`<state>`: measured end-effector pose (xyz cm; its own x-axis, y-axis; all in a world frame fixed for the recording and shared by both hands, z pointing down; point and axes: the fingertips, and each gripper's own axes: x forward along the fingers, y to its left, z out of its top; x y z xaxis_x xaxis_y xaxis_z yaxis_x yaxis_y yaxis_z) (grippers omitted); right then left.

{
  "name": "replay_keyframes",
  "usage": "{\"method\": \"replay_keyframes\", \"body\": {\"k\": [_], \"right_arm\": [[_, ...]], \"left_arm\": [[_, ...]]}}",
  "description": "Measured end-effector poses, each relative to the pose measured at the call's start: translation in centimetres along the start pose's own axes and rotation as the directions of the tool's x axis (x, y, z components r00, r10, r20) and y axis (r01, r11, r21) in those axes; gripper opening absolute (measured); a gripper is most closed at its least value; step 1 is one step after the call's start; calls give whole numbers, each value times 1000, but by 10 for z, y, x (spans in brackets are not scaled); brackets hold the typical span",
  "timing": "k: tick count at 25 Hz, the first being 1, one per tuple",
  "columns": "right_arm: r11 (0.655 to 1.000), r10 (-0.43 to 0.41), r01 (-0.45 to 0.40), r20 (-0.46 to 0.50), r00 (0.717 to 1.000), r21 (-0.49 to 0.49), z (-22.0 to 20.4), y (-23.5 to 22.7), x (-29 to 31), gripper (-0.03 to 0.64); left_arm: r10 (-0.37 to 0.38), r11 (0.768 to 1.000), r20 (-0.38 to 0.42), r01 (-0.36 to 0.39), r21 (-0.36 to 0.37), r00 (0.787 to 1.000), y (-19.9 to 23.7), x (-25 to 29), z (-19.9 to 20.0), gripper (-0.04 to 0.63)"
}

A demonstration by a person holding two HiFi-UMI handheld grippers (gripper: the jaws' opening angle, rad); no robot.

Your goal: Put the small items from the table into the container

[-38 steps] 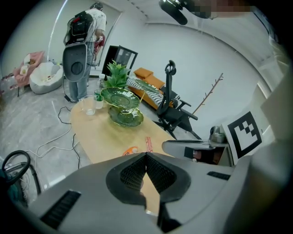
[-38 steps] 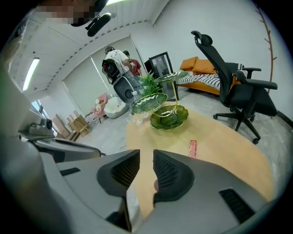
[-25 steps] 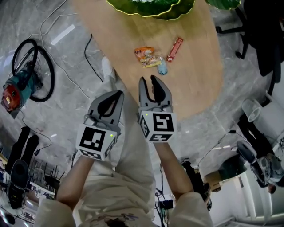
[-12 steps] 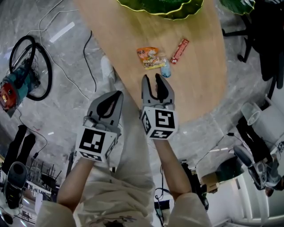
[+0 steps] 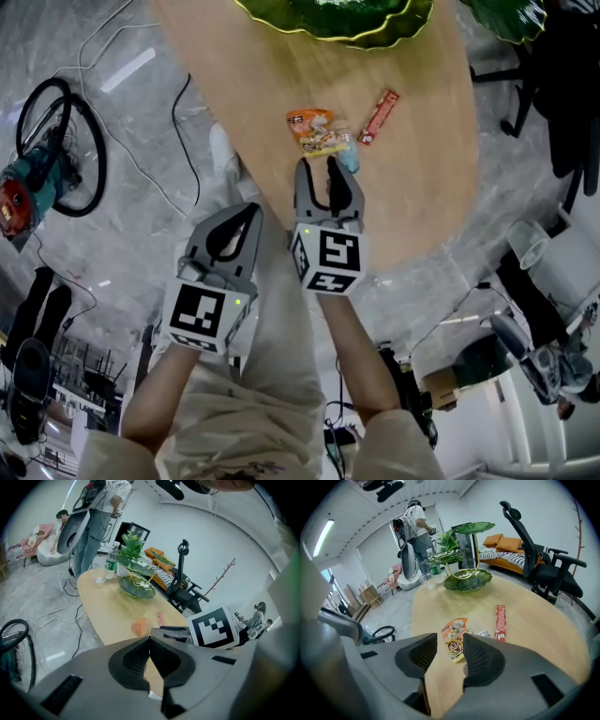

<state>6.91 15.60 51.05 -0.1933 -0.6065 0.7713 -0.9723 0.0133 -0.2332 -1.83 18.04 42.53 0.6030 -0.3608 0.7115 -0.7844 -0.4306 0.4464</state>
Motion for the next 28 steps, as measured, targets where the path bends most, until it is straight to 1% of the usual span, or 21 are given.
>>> {"method": "replay_keyframes", "body": {"k": [7, 20, 23, 28], "right_arm": [[999, -31, 30, -39, 999, -30, -5, -5, 14, 153], [995, -87, 84, -54, 995, -47, -2, -8, 36, 152], [993, -104, 101, -53, 993, -57, -2, -10, 40, 124], [990, -116, 110, -67, 991, -84, -6, -12, 46, 112]], "left_arm": [[6, 1000, 4, -6, -14, 1000, 5, 3, 1, 6], [-2, 999, -2, 2, -32, 1000, 15, 3, 1, 6], [4, 999, -7, -5, -42, 1000, 21, 3, -2, 6], [17, 998, -5, -17, -61, 1000, 31, 2, -6, 6]]}}
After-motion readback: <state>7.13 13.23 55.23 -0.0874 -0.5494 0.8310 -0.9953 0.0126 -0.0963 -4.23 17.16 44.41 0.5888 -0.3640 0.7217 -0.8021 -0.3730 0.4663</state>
